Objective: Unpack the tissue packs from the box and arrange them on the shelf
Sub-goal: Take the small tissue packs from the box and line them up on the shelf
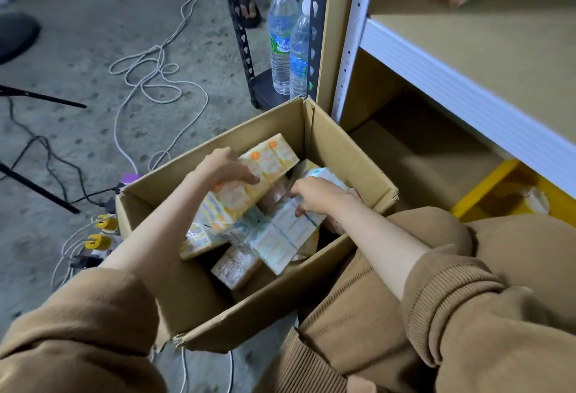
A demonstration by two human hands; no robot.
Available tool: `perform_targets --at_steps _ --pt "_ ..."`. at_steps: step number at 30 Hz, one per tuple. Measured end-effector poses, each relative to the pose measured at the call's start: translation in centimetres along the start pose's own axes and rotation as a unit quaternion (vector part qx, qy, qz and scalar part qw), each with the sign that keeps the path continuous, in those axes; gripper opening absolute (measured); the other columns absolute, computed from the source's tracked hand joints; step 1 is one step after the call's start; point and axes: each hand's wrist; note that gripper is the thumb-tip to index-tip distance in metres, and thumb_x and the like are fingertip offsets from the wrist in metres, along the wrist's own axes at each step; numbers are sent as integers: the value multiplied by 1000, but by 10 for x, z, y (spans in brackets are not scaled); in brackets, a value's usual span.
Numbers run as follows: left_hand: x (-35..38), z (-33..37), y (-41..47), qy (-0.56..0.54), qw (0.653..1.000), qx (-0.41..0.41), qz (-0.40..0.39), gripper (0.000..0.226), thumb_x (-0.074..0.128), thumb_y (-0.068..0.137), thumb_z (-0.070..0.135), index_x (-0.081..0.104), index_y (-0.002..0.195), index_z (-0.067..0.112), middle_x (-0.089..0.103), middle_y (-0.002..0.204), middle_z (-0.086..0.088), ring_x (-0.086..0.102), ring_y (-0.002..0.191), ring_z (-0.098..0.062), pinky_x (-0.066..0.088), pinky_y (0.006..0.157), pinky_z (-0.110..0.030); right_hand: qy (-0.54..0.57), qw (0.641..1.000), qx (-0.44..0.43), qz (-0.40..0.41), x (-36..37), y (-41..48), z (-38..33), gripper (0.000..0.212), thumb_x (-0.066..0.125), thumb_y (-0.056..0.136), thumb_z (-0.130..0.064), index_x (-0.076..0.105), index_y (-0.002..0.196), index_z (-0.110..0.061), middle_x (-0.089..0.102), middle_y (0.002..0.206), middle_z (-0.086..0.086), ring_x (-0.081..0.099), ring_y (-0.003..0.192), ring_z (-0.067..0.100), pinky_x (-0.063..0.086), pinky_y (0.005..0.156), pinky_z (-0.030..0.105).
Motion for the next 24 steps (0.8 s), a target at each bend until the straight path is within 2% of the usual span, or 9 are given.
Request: perform_targets --at_steps 2,5,7,9,11,14,17,20,24 --pt "-13 -4 -12 52 998 15 26 44 78 70 35 60 95 5 56 96 -14 57 92 -31 42 60 -30 -12 1000 3 7 1 -2 -1 56 66 84 -21 48 136 -10 52 136 14 49 126 29 44 102 38" --pt "-21 -14 -19 100 994 26 38 52 76 69 42 62 104 6 61 104 -13 56 93 -30 46 75 -34 -37 999 -6 13 4 -3 -2 55 68 81 -28 52 130 -7 55 131 13 53 119 29 47 97 40" --pt "-22 -19 -20 97 995 24 30 52 75 70 43 62 104 7 59 98 -11 54 89 -28 44 74 -33 -44 999 -13 9 5 -2 -4 53 65 82 -40 58 119 -2 58 122 12 56 110 28 48 85 36" --pt "-21 -22 -20 96 995 33 25 46 75 70 43 61 94 6 56 91 -8 51 84 -26 39 70 -31 -48 999 -15 12 4 1 -9 51 56 87 -46 62 107 1 59 113 15 58 103 29 42 74 33" --pt "-19 -23 -19 94 994 46 25 41 75 71 42 55 84 9 54 87 -8 50 82 -25 37 68 -30 -67 997 -25 29 2 6 -16 45 50 92 -39 62 108 1 60 115 17 56 108 31 44 80 37" --pt "-19 -26 -18 82 995 51 25 40 75 71 43 53 82 11 53 87 -8 49 82 -25 36 69 -30 -110 993 -32 35 1 15 -30 44 49 93 -34 58 121 -1 56 127 16 50 119 32 45 92 37" --pt "-22 -32 -19 52 997 51 26 39 75 72 40 59 89 8 54 88 -8 48 82 -24 36 70 -29 -124 992 -18 -23 2 27 -38 50 53 91 -40 56 124 -3 56 130 17 51 120 32 45 93 34" --pt "-23 -37 -20 20 998 53 19 44 75 73 36 64 100 4 56 90 -8 49 83 -23 36 72 -28 -113 990 6 -90 10 40 -41 43 44 97 -30 55 126 -2 57 132 17 54 119 30 44 96 33" --pt "-25 -41 -20 -6 999 49 11 32 76 74 33 62 90 10 56 90 -9 50 83 -23 37 72 -26 -139 976 25 -165 13 49 -40 51 38 98 -36 43 139 -6 44 145 14 45 129 30 36 108 37"
Point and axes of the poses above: each hand's wrist, its own y-axis towards the middle knuckle, its own x-axis out of the palm, z = x × y
